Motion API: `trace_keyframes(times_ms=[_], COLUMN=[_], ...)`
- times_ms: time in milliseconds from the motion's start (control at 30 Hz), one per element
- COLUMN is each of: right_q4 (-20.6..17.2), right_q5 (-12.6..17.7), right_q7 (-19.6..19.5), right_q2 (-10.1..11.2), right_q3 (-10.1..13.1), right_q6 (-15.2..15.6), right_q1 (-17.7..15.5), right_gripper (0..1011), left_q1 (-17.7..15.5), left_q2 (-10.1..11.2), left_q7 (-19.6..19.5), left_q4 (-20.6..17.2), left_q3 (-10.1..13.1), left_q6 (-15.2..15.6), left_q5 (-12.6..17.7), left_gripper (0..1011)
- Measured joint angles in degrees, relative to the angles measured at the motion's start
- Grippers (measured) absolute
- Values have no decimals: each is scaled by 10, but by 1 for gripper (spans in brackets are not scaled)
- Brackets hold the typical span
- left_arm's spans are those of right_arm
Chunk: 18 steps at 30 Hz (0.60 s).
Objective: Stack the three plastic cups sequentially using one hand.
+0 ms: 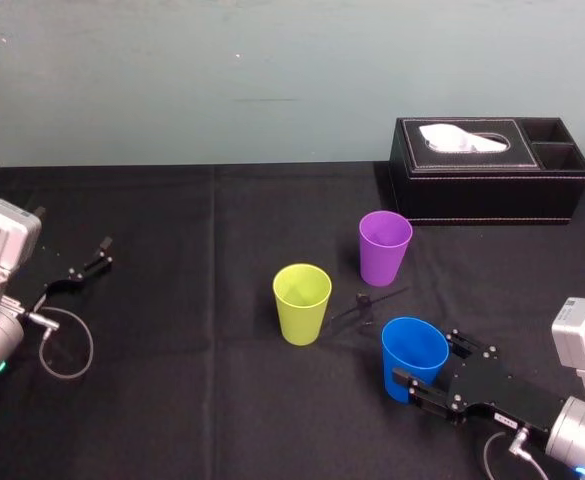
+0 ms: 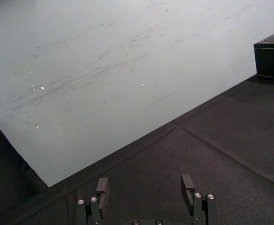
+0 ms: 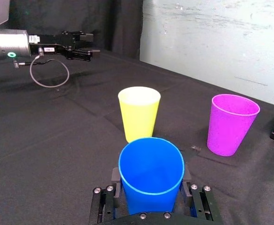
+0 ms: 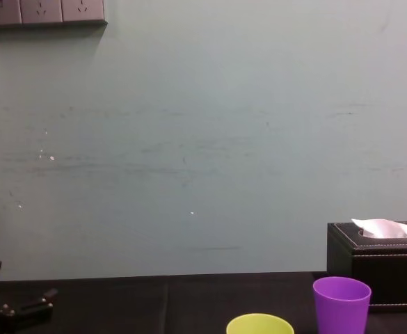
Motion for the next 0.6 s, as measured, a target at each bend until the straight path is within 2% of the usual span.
trace_keyframes(times_ms=[600], right_q4=[0], right_q5=[0], right_q7=[0], right_q2=[1], right_q3=[0], right_q6=[-1], right_q1=[-1], right_gripper=[717], left_q1=[0], left_q2=[0], left_q7=[0], left_q4=[0], left_q3=[0], left_q6=[0], left_q5=[0], left_gripper=[1010])
